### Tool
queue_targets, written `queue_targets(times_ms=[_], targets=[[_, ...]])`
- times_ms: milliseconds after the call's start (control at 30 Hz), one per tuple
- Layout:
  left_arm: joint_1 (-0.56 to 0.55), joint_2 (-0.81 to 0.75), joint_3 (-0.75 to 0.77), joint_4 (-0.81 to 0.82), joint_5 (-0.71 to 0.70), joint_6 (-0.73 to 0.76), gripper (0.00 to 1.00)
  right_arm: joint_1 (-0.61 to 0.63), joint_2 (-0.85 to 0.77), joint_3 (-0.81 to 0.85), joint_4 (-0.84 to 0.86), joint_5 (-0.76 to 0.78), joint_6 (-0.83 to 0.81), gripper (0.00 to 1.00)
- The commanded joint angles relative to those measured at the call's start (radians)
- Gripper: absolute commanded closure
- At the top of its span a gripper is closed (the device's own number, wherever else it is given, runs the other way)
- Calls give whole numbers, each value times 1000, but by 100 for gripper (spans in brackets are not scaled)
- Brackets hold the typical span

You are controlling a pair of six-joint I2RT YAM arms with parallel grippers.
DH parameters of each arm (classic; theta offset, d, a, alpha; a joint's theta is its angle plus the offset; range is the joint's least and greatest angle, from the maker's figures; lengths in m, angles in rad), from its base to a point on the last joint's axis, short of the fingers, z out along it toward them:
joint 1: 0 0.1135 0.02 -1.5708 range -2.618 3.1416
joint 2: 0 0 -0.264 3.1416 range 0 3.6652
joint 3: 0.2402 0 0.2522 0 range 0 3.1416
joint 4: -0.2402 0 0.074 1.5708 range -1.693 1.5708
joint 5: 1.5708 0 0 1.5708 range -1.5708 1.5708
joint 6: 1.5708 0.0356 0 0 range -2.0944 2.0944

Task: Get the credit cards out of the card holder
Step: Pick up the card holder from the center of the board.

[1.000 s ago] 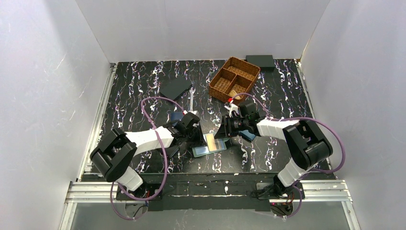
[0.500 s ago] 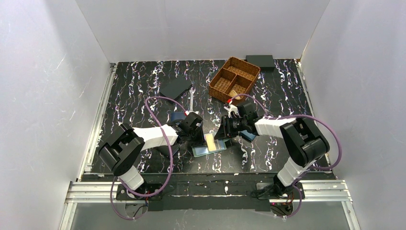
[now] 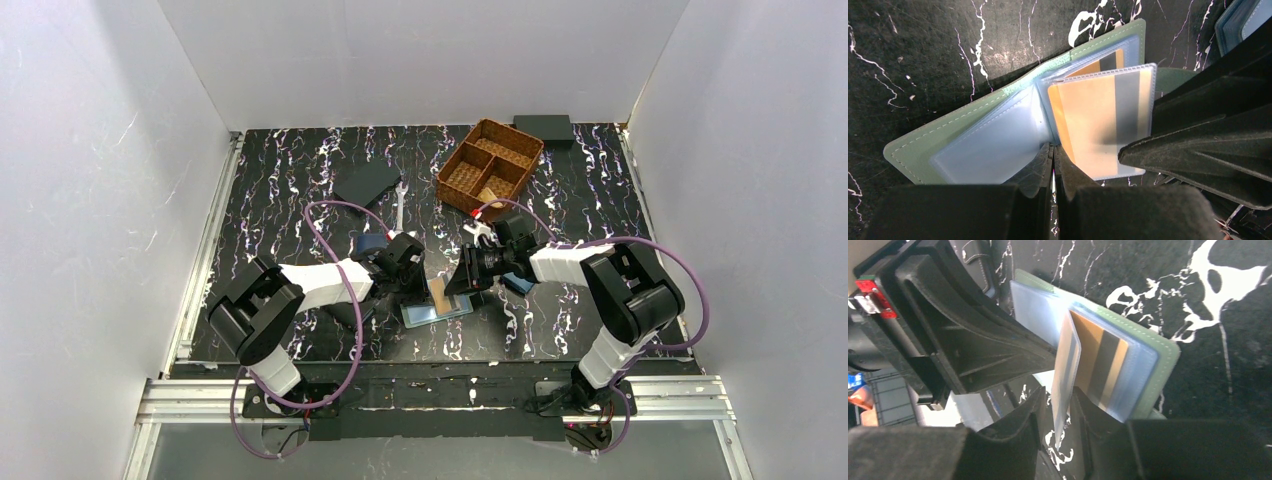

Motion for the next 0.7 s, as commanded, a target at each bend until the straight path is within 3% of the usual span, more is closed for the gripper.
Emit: queue_targets(times_ms=[0,167,333,600,667], targets=[[3,38,-9,-41,-38,14,100,6,-21,27,48,-80,11,70],[4,28,-8,-34,-19,9,98,6,-43,27,57,-132,3,70],[22,-28,-41,1,28,-29,89,25,-42,15,123,-208,37,61],[50,-68,-96,61,71,-72,87,84,-16,21,136,-224,25,57],[59,-82,-114,65,81,-85,80,103,-1,33,112,-222,-4,56]])
